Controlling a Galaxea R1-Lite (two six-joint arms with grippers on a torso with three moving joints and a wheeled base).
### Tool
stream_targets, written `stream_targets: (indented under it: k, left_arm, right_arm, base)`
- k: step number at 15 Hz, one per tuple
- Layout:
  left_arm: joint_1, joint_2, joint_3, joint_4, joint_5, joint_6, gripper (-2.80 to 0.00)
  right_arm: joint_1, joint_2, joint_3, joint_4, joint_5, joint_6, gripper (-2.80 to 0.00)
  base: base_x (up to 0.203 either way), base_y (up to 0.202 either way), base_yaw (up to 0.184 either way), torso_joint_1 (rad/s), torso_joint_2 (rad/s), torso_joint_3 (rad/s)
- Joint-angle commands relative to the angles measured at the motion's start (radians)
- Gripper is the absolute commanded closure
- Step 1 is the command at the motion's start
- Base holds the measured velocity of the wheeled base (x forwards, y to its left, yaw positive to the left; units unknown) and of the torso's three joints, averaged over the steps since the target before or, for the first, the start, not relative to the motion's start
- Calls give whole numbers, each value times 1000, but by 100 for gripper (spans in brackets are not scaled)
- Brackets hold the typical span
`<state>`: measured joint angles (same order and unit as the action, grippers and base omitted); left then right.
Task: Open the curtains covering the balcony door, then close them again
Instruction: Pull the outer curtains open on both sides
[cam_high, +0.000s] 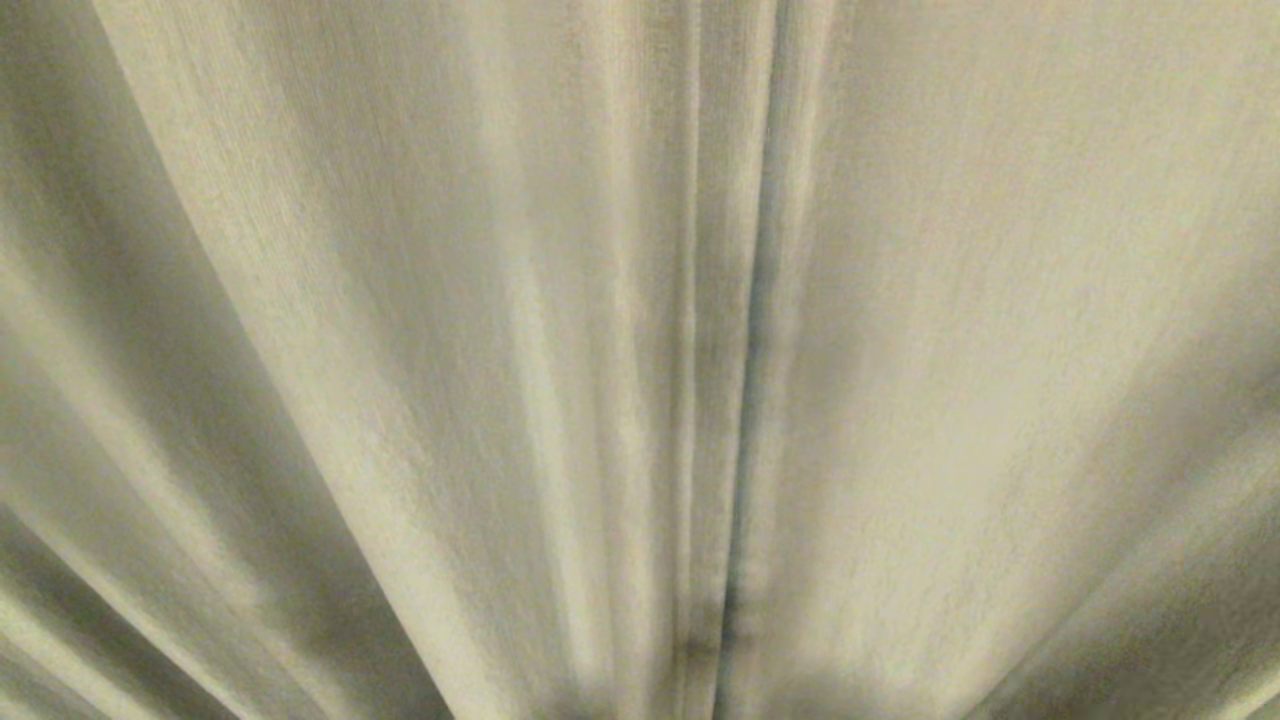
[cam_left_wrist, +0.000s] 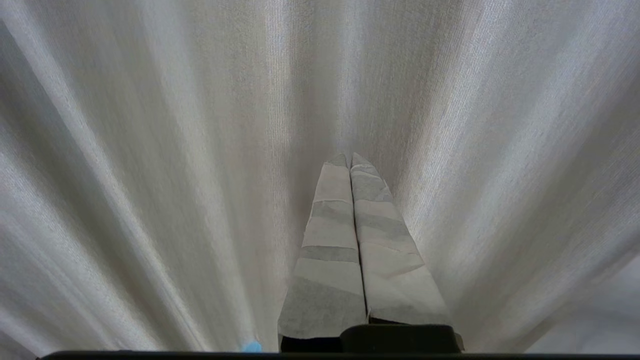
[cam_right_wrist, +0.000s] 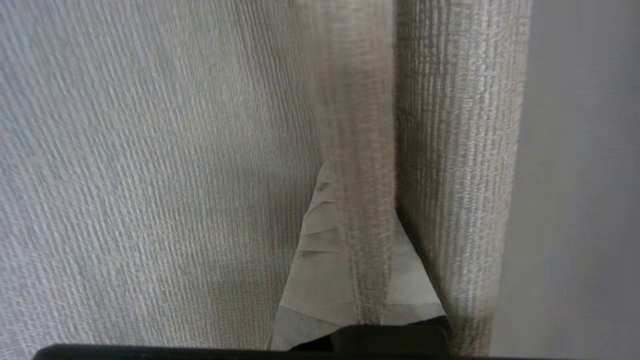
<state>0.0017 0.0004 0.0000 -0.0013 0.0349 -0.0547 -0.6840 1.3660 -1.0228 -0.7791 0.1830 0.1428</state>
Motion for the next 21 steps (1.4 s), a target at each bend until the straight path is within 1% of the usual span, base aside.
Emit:
stream_targets:
  k: [1,4,9,13,17,21]
  left_arm:
    - [0,0,0,0,0,-1,0]
    - [0,0,0,0,0,-1,0]
    - [0,0,0,0,0,-1,0]
    - [1,0,0,0,-1,-1,0]
    - [0,0,0,0,0,-1,0]
    - [0,0,0,0,-1,-1,0]
  right_arm:
    - [-67,70,-36,1,17,10,0]
    - [-126,137,-101,1,22,23,0]
    - [-221,229,-168,-15,28,41,0]
    - [-291,277,-174,-64,77,53,0]
    - [-336,319,-192,-69,82,54,0]
    - [-368,369,-248,-68,82,54,0]
  base:
    - [0,0,0,0,0,0]
    - [0,0,0,0,0,0]
    - [0,0,0,0,0,0]
    - [0,0,0,0,0,0]
    - [0,0,0,0,0,0]
    - [0,0,0,0,0,0]
